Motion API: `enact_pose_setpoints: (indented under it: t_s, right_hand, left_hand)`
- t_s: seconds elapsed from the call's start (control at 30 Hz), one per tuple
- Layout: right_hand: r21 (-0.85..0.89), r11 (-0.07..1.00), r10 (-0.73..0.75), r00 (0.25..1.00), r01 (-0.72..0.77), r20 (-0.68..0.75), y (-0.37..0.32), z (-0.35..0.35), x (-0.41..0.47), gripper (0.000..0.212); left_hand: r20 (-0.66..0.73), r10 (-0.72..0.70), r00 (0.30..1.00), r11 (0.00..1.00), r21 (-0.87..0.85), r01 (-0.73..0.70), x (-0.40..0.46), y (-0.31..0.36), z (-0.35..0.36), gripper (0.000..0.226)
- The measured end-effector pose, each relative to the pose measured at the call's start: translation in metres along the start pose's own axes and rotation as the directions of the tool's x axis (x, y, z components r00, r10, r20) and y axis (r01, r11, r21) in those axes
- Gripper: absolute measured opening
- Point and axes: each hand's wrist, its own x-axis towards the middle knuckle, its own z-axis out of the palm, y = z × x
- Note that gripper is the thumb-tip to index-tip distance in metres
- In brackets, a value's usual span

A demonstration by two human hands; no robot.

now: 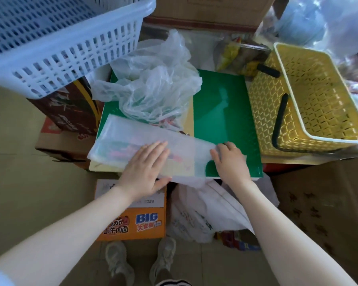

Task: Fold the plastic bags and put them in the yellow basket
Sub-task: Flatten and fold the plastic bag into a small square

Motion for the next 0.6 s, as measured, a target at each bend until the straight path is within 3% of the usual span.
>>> enact_pose_setpoints:
  t_s: [0.1,0.2,0.27,0.4,0.47,0.6]
  right_hand:
    - [0.074,0.994,-0.082,0.996,0.079,0.041,-0.016,-0.004,0.014,0.046]
    - [-0.014,0.994,-0.107,0.988,0.11,0.113,-0.025,-0.005,0.028,0.045]
    - [0.004,0.993,-0.116,0.973,0.118,0.2,-0.027,-0.006,0.036,0.03]
    - [0.201,0.975,-0.171,0.912,0.1,0.373,-0.023,-0.017,0.041,0.033]
    - [0.398,0.912,-0.246,0.908,0.098,0.34,-0.017,-0.025,0.039,0.025]
    - [0.659,0.729,-0.306,0.949,0.186,0.07,0.006,-0.048,0.026,0.025]
  left_hand:
    - [0.019,0.056,0.998,0.998,0.004,-0.056,-0.011,0.037,0.023,0.069]
    - [-0.046,-0.019,0.999,0.999,0.04,0.021,-0.018,0.049,0.04,0.053]
    - [-0.092,-0.071,0.993,0.996,0.045,0.076,-0.018,0.051,0.045,0.057]
    - [-0.169,-0.106,0.98,0.991,0.063,0.118,-0.013,0.05,0.051,0.051]
    - [-0.236,-0.107,0.966,0.992,0.046,0.122,-0.011,0.047,0.049,0.042]
    - [-0.383,-0.039,0.923,0.999,0.005,0.044,0.001,0.054,0.023,0.029]
